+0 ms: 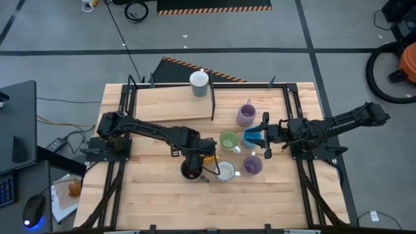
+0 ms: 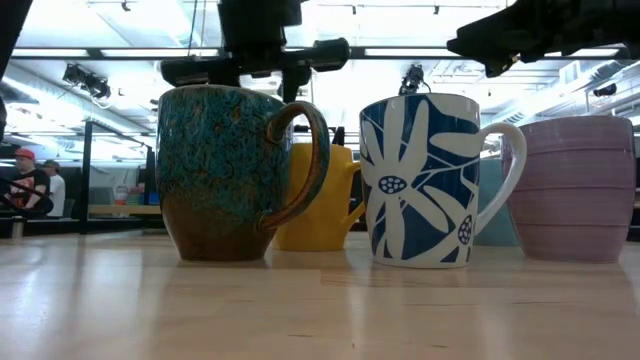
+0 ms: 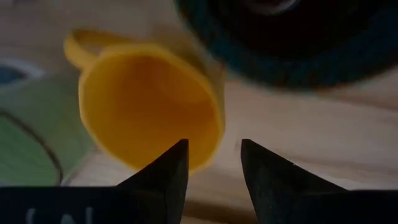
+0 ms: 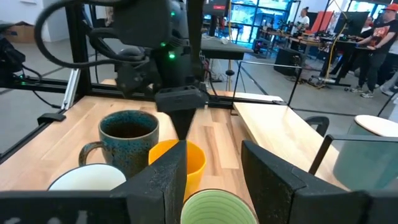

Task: Place coffee mugs
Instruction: Put the yellow mug on the shelf

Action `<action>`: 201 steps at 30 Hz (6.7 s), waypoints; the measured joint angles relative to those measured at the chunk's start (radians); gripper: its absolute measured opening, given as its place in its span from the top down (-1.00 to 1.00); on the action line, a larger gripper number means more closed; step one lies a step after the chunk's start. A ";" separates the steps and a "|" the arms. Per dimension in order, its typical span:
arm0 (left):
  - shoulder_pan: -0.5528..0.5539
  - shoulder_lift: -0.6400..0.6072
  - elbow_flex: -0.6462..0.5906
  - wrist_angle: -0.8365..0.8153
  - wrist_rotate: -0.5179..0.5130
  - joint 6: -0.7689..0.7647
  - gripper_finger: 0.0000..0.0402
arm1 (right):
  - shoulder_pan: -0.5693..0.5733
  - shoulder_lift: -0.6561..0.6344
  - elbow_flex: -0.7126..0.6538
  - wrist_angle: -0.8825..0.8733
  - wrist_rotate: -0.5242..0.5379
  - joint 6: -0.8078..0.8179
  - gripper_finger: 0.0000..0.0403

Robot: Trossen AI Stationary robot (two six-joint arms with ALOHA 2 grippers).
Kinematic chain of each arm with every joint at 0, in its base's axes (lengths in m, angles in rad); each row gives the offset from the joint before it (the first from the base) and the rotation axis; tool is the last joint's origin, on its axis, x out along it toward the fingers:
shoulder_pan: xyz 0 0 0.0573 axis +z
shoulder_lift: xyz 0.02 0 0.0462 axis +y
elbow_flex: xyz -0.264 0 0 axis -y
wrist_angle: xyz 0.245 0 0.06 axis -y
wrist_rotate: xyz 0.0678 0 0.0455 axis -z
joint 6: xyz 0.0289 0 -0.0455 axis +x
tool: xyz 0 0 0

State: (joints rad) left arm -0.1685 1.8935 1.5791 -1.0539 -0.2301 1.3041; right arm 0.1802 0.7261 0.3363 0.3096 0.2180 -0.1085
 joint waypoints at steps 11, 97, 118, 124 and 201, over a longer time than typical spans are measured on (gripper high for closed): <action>0.010 0.023 0.000 0.020 0.054 0.035 0.35 | 0.000 0.000 0.000 0.001 0.000 0.004 0.22; 0.153 -0.042 0.000 -0.192 0.162 -1.336 0.90 | 0.001 0.002 -0.001 0.003 -0.005 0.034 0.22; 0.252 -0.042 0.041 -0.284 0.233 -1.843 0.90 | 0.001 0.002 -0.001 0.010 -0.002 0.030 0.22; 0.296 -0.043 0.163 -0.333 0.177 -1.837 0.90 | 0.001 0.002 -0.001 0.008 -0.002 0.020 0.22; 0.845 0.038 0.203 -0.150 0.127 -1.125 0.90 | 0.000 0.002 -0.001 0.013 0.023 0.003 0.22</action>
State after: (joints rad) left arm 0.6763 1.9316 1.7817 -1.2037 -0.1032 0.1787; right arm 0.1802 0.7284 0.3355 0.3222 0.2406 -0.1051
